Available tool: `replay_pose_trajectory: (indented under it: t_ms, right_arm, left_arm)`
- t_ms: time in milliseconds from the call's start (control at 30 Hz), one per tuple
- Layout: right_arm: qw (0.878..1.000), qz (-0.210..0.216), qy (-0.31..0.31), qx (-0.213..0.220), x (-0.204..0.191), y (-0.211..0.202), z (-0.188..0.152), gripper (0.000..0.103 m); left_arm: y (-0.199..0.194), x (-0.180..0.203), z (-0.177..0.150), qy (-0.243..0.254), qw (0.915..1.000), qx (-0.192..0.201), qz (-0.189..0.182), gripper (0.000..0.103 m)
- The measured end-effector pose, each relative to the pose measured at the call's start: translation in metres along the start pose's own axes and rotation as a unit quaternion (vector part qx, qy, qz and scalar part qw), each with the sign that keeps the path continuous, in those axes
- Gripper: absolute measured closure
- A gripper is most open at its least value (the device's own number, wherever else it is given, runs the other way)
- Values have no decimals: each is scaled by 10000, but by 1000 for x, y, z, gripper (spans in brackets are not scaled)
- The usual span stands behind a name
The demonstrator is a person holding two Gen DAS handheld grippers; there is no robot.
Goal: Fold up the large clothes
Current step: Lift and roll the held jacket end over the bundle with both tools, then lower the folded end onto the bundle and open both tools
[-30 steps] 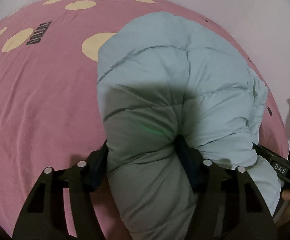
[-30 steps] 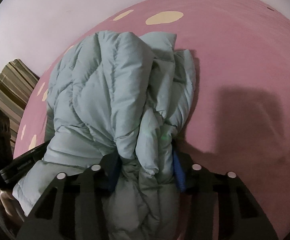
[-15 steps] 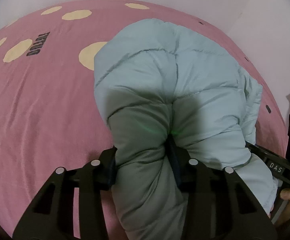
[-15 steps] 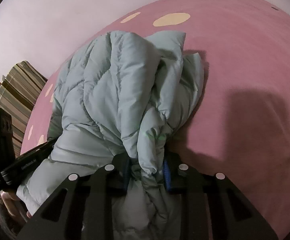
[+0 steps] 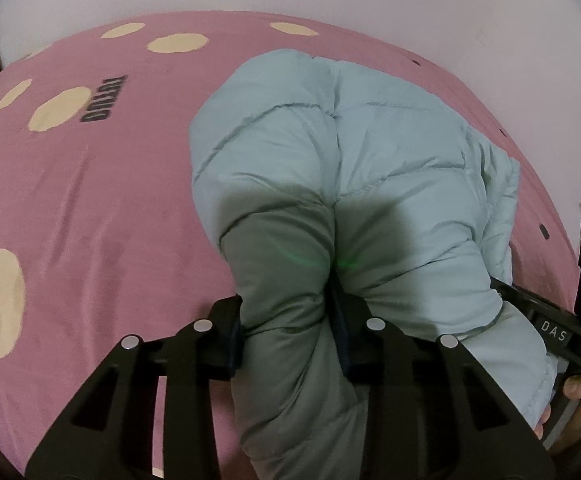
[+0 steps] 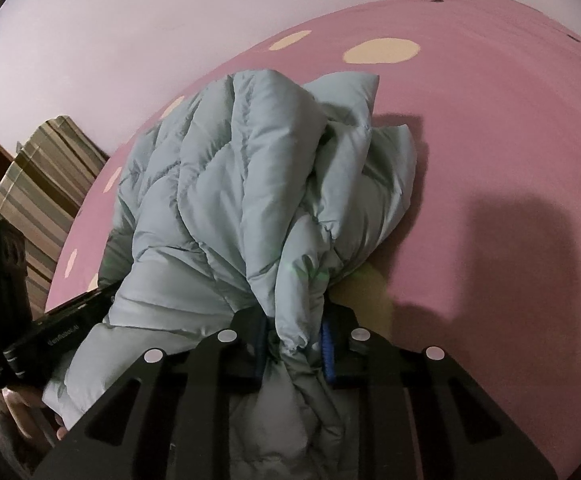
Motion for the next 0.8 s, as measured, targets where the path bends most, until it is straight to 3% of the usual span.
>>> replay_pose_trajectory:
  t_ms: [400,800]
  right_arm:
    - [9983,359,-443,-154,-37,17,2,84]
    - [9990,168,-222,-341,-7,15,-9,80]
  left_arm:
    - [-15,-81,20,-399,9981,129,446,71]
    - [-3,-87,21,-401,9978,123,523,69]
Point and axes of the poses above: each gripper's, at about its wrist camera, not at the fingertips, and y roughly the way its jaws point, x to its right, z to its top, the point moved 10 cm from there along y, roughly the way its jaws point
